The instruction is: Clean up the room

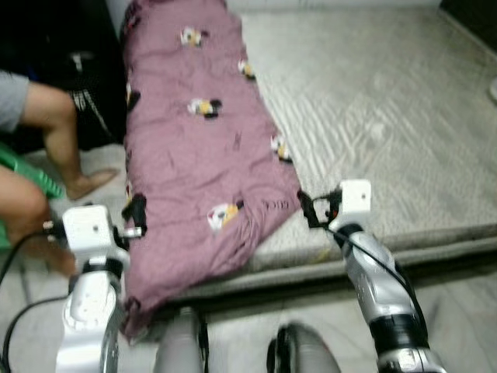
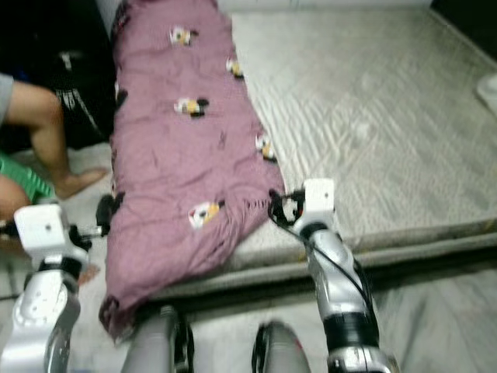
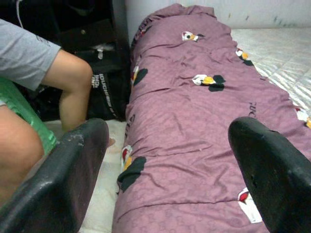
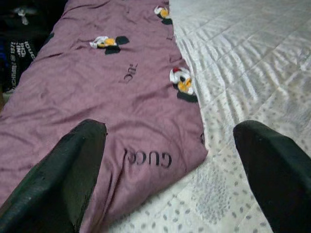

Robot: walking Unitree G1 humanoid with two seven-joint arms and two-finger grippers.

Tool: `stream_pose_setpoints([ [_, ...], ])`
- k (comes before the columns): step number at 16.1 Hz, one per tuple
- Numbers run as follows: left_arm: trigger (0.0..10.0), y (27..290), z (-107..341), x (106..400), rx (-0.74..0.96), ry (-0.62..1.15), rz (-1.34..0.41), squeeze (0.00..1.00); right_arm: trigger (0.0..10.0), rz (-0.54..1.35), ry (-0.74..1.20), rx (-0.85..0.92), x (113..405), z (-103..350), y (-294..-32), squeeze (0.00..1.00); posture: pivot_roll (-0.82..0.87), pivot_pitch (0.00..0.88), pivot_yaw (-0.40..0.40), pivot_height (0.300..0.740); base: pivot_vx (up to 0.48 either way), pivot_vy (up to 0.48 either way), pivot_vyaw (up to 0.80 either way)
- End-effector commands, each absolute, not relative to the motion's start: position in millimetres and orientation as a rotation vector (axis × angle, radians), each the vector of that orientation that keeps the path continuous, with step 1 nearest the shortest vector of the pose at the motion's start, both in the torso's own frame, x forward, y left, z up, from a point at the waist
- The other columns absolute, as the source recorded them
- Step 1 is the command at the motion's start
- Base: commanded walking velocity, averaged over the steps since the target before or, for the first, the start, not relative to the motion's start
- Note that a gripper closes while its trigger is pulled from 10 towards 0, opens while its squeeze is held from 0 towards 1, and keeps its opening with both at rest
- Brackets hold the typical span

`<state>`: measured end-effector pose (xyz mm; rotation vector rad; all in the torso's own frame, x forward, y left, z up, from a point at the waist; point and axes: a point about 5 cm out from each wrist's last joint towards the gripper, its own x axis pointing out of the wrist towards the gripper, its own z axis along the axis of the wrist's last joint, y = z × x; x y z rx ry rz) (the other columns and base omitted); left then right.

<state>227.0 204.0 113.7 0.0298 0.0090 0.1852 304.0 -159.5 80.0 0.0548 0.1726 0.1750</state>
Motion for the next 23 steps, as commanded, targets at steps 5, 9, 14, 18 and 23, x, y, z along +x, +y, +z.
stream_pose_setpoints([
  [5, 10.0, 205, 111, 229, 0.046, 0.027, 0.202, 0.0, 10.0, 0.186, 0.175, 0.05, 305, 81, -158, 0.0, 0.0, 0.135, -0.008, 0.631, 0.0, 0.0, 0.0],
  [9, 10.0, 202, 109, 232, 0.045, 0.03, 0.203, 0.0, 10.0, 0.246, 0.166, 0.036, 305, 83, -152, 0.0, 0.0, 0.132, -0.015, 0.631, 0.0, 0.0, 0.0],
  [14, 10.0, 201, 111, 236, 0.024, 0.022, 0.182, 0.0, 10.0, 0.257, 0.159, 0.023, 308, 85, -148, 0.0, 0.0, 0.126, -0.02, 0.631, 0.0, 0.0, 0.32],
  [18, 10.0, 196, 112, 236, -0.001, 0.008, 0.128, 0.0, 10.0, 0.263, 0.153, 0.024, 310, 86, -146, 0.0, -0.01, 0.126, -0.017, 0.631, 0.122, 0.0, 0.0],
  [23, 10.0, 195, 114, 241, -0.009, -0.003, 0.115, 0.0, 10.0, 0.263, 0.149, 0.02, 313, 87, -146, 0.0, -0.01, 0.137, -0.017, 0.631, 0.329, 0.0, 0.0],
])
